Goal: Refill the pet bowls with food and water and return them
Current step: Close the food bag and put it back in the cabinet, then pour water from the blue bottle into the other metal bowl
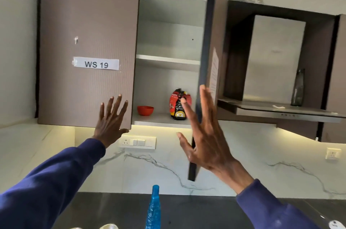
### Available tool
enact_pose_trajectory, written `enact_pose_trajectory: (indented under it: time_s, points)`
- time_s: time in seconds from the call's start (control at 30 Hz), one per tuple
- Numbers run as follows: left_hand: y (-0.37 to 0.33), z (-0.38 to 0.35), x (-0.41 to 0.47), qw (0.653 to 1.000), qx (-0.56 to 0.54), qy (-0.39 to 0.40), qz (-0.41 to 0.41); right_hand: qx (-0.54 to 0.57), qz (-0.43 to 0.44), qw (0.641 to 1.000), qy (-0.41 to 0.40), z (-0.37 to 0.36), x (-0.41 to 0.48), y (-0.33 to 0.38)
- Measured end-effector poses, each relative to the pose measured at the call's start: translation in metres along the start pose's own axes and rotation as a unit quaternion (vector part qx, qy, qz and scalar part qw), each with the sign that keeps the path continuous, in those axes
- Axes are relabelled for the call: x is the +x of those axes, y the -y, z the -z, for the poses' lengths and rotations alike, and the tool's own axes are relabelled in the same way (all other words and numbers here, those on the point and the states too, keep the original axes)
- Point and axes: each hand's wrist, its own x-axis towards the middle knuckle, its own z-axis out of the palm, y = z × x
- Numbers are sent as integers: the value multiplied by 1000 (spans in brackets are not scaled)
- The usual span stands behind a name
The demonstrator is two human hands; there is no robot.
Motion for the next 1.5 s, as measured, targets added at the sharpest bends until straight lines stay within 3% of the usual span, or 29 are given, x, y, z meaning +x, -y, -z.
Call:
enact_pose_trajectory:
  time_s: [0.13, 0.27, 0.47, 0.87, 1.0, 1.2, 1.33, 1.4, 1.43, 1.5]
  points:
    - [41, -14, 11, 1000, 11, -16, -2, 56, 30, 994, 94, -77, 35, 11]
    - [84, -34, 32, 1000, 22, -2, -10, -50, 55, 986, 149, -166, 61, 9]
    - [130, -70, 79, 998, 2, -24, -59, -126, 17, 978, 166, -276, 102, 3]
    - [143, -142, 96, 979, -37, -153, -132, -205, -2, 965, 162, -360, 127, -22]
    - [149, -141, 100, 975, -48, -159, -150, -210, 15, 966, 152, -365, 123, -29]
    - [147, -147, 80, 981, -33, -125, -142, -154, -17, 981, 120, -373, 83, -15]
    - [147, -182, 19, 970, -124, -163, -133, -31, -69, 995, 68, -378, 4, -4]
    - [143, -205, -31, 965, -210, -126, -93, 37, -103, 992, 63, -380, -46, 0]
    - [138, -216, -58, 958, -274, -66, -44, 62, -122, 988, 73, -382, -72, 4]
    - [124, -239, -114, 908, -402, 79, 94, 100, -172, 974, 111, -388, -123, 14]
